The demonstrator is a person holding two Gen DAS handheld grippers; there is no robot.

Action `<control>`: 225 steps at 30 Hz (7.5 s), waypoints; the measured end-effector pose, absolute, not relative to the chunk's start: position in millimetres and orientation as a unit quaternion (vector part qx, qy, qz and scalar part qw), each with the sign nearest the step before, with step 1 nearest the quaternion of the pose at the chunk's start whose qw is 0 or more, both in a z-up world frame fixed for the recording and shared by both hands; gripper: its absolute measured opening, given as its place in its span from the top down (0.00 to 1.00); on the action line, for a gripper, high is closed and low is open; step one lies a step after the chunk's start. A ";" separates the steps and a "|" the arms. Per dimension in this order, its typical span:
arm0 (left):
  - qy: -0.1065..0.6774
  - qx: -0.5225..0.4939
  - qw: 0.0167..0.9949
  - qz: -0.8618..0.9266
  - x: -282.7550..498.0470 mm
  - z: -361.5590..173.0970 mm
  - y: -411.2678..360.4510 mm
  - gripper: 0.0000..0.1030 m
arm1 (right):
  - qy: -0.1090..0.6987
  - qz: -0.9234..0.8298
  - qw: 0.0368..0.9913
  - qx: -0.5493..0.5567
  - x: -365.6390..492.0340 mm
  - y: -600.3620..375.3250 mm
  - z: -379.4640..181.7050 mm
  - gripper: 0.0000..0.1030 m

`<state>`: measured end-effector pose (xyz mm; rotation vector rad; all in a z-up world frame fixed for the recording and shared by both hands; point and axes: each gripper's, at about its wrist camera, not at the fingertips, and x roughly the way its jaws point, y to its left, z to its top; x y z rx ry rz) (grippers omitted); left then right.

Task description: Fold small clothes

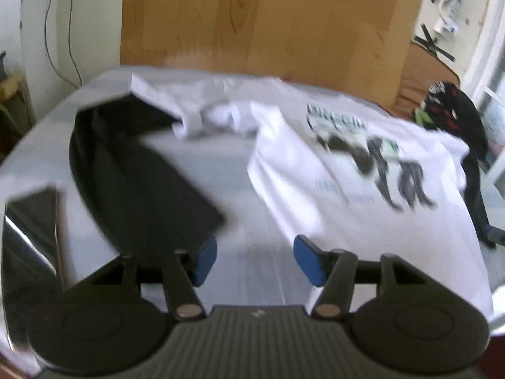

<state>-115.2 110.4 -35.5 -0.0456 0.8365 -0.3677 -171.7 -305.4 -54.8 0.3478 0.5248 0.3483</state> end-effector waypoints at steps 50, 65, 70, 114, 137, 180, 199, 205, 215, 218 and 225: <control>0.346 0.034 0.924 -0.156 -88.8 12.8 97.0 0.49 | 0.235 0.088 0.959 0.130 -127.9 -326.1 -0.7 0.60; 0.372 0.149 0.905 -0.141 190.8 -16.0 -7.5 0.20 | 0.392 0.075 0.917 0.018 167.9 -330.9 -32.0 0.33; 0.402 0.221 0.876 -0.148 208.0 -54.6 -32.9 0.97 | 0.359 0.069 0.926 -0.089 145.2 -305.6 -31.9 0.91; 0.284 0.173 0.943 0.014 100.7 34.7 80.4 0.54 | 0.307 0.175 0.935 0.026 151.1 -230.7 -49.2 0.51; 0.410 0.023 0.905 0.106 31.6 14.3 218.0 0.97 | 0.327 0.339 0.872 0.135 43.8 -136.0 -97.2 0.51; 0.402 0.035 0.911 -0.085 175.7 -5.1 3.7 0.43 | 0.306 0.195 0.927 0.093 148.8 -207.3 -28.9 0.46; 0.378 0.009 0.926 -0.025 189.6 -41.3 5.2 0.85 | 0.141 0.044 0.960 0.236 22.5 -365.7 -36.6 0.93; 0.357 0.016 0.934 -0.011 171.8 -23.8 11.2 0.54 | 0.186 0.032 0.930 0.316 1.9 -382.2 -58.7 0.56; 0.356 -0.013 0.928 -0.112 114.2 -18.8 4.8 0.67 | 0.205 0.014 0.937 0.282 16.4 -354.5 -44.0 0.44; 0.377 0.044 0.918 -0.115 114.4 -43.7 -11.1 0.73 | 0.225 -0.015 0.951 0.213 22.6 -335.6 -44.0 0.95; 0.356 0.029 0.926 -0.120 111.7 -35.0 5.0 0.72 | 0.147 0.026 0.966 0.210 36.4 -307.0 14.8 0.94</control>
